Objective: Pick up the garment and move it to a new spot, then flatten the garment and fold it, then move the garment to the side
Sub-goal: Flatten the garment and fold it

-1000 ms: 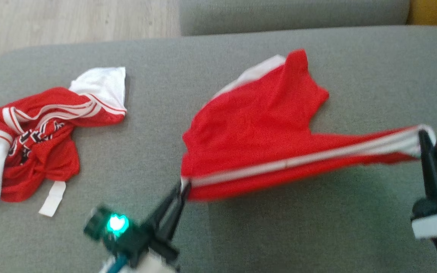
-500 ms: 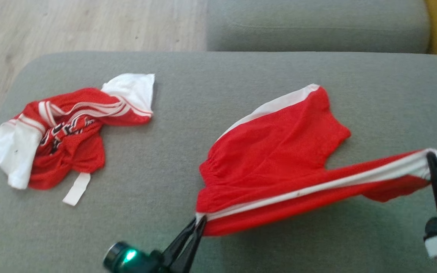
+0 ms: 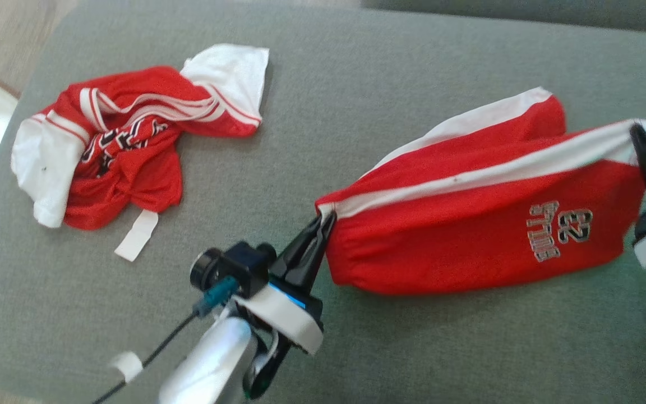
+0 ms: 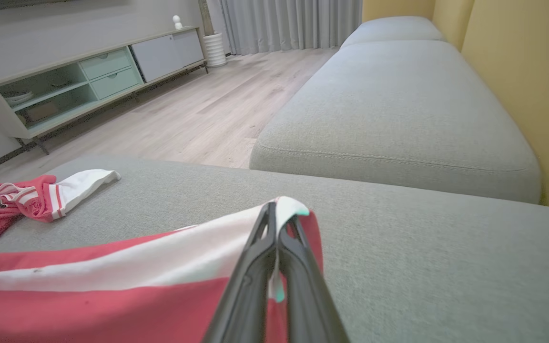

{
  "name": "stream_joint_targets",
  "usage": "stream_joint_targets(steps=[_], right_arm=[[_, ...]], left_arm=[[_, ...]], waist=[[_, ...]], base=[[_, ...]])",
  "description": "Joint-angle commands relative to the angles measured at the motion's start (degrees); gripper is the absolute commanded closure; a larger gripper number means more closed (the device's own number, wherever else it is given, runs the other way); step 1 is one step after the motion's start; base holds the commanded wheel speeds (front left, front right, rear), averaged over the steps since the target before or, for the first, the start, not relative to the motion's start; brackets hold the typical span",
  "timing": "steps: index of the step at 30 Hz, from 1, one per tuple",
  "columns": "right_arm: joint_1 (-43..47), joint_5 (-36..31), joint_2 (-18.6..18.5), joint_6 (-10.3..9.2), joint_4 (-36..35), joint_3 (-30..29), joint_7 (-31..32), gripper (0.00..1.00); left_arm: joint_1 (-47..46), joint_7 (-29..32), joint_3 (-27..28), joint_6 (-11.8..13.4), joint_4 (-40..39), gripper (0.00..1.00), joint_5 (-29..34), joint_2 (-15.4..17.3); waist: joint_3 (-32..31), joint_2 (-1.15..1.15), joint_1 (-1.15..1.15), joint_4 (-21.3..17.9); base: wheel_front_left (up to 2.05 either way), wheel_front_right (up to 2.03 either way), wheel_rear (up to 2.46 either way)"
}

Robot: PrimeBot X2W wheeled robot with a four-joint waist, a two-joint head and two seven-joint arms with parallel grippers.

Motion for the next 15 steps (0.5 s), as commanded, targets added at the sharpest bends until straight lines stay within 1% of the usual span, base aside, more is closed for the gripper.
stream_joint_targets(steps=[1,5,9,15], right_arm=[[-1.45,0.52,-2.23,-0.04,-1.23,0.8,0.06,1.0],[-7.62,2.12,-4.09,-0.04,3.65,5.72,-0.43,1.0],[-13.34,3.85,-5.09,-0.04,8.19,10.7,-1.36,1.0],[-20.84,6.76,-5.19,-0.04,14.91,18.2,-2.76,1.0]], left_arm=[[-2.15,-0.58,1.89,-0.19,-1.31,1.0,-0.11,0.0],[-6.12,-1.73,2.13,0.24,2.51,1.0,-0.62,-0.84],[-8.61,-2.43,2.09,0.67,5.56,1.0,-1.38,-1.29],[-10.77,-4.6,1.28,0.75,8.63,1.0,-3.1,-1.7]], waist=[[1.62,0.0,-0.02,1.22],[3.39,0.0,-0.02,2.15],[4.59,0.0,-0.02,2.71],[5.83,0.0,-0.02,3.21]], base=[[0.0,0.0,0.0],[0.0,0.0,0.0],[0.0,0.0,0.0],[0.0,0.0,0.0]])
